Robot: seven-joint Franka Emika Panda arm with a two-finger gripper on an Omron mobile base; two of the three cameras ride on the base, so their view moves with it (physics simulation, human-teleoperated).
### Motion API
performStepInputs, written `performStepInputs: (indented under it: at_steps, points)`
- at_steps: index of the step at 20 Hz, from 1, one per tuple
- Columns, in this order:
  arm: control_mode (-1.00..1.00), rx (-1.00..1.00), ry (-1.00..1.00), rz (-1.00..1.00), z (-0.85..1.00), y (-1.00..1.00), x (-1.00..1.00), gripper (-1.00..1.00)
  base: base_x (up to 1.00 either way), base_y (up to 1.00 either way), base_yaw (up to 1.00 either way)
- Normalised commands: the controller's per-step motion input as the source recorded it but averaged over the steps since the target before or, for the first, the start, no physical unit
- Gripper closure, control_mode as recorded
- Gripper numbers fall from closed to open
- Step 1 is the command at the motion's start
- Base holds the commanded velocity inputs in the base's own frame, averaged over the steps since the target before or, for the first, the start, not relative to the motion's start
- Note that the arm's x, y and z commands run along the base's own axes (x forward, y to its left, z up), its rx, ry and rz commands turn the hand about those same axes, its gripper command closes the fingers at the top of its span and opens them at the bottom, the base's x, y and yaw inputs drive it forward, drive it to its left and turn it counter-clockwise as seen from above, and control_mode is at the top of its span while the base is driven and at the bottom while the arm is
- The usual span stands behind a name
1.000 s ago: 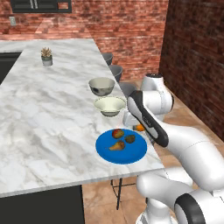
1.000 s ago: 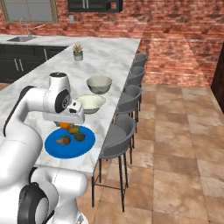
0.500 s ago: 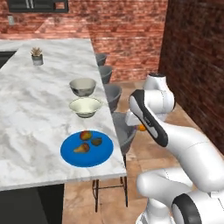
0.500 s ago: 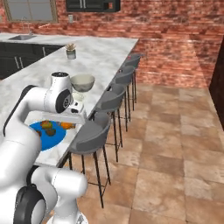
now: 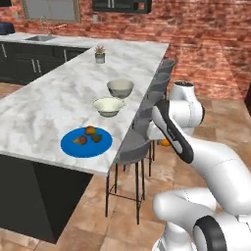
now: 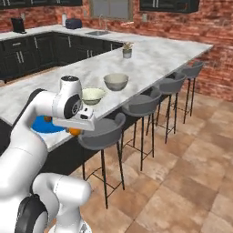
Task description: Take the fruits from the plate on the dining counter and place two fruits in each bowl.
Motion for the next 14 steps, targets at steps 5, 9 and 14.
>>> performStepInputs:
  at_steps: [5,9,14]
  points:
    - [1.00,0.00,0.00,0.00,0.00,0.00,0.00,1.00,0.00,-0.92,0.72]
    - [1.00,0.00,0.00,0.00,0.00,0.00,0.00,1.00,0.16,-0.88,0.69]
    - [1.00,0.00,0.00,0.00,0.00,0.00,0.00,1.00,0.50,-0.86,0.63]
